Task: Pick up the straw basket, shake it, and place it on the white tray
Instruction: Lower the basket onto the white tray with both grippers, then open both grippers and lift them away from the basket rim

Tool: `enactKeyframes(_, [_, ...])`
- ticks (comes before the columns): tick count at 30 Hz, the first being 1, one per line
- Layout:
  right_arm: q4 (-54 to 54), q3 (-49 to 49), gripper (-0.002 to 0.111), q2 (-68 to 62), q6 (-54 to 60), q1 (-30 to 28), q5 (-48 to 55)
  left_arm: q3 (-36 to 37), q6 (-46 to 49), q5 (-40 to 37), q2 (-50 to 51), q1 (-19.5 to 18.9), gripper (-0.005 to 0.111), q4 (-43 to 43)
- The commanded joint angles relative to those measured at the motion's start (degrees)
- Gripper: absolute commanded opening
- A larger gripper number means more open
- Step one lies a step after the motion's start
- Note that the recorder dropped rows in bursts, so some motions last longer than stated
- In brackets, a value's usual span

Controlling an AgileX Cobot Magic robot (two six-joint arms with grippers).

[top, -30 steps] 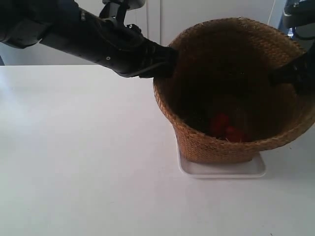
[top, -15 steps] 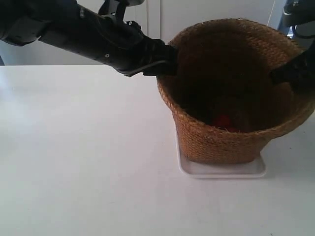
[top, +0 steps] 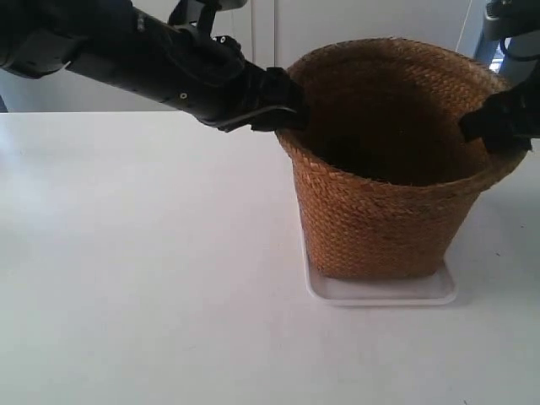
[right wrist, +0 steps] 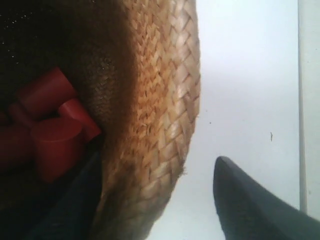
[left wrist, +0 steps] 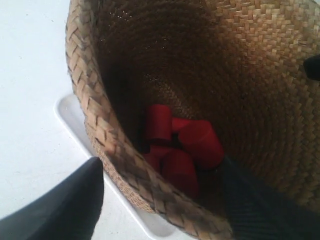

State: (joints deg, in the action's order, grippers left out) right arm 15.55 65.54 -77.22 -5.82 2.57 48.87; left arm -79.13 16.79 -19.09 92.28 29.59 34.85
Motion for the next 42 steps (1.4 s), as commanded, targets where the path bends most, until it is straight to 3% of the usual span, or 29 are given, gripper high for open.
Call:
enactKeyframes(1, [0.66, -0.37, 0.064, 0.10, 0.37, -0.35, -1.22, -0.29, 1.69, 0.22, -0.87, 0.28, 0.076, -1.22])
enactKeyframes(28, [0.78, 1.20, 0.064, 10.00, -0.45, -0.35, -4.06, -0.29, 1.69, 3.27, -11.26, 0.28, 0.073, -4.59])
enactKeyframes(32, [0.61, 1.20, 0.053, 12.42, -0.45, -0.35, -4.19, -0.29, 1.69, 2.77, -14.71, 0.28, 0.049, -6.84])
enactKeyframes(34, [-0.77, 1.20, 0.036, 14.24, -0.45, -0.35, -5.30, -0.29, 1.69, 1.55, -16.73, 0.28, 0.031, -9.19])
enactKeyframes(35, [-1.98, 1.20, 0.025, 15.39, -0.45, -0.35, -6.33, -0.29, 1.69, 0.26, -18.30, 0.28, 0.014, -11.01])
enactKeyframes(37, [-5.92, 1.20, 0.008, 17.79, 0.33, -0.35, -8.70, -0.29, 1.19, -2.16, -20.53, 0.28, 0.000, -13.02])
enactKeyframes(38, [-8.81, 1.20, 0.000, 19.18, 1.17, -0.35, -10.33, -0.29, 0.02, -3.22, -22.20, 0.28, 0.000, -13.13])
enactKeyframes(42, [-23.50, 0.15, 0.000, 23.50, 8.58, -0.35, -16.93, 2.80, -4.54, -1.06, -28.83, 0.28, 0.000, -14.09])
